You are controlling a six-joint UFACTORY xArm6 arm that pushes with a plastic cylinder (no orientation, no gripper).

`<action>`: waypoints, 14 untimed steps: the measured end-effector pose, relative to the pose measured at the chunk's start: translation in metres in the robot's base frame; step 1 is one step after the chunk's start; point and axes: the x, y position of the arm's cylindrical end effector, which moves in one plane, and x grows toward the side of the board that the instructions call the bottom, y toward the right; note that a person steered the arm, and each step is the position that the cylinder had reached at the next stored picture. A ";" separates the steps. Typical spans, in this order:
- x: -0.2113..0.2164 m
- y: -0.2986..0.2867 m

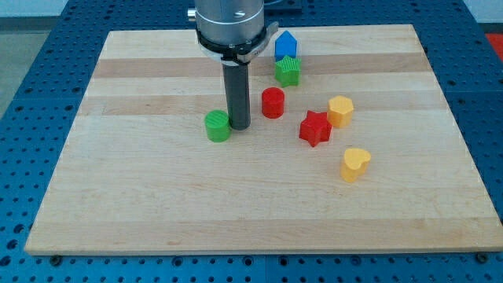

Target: Move red circle to bottom side of the green star

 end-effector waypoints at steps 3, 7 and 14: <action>-0.029 0.029; -0.026 0.052; -0.034 0.079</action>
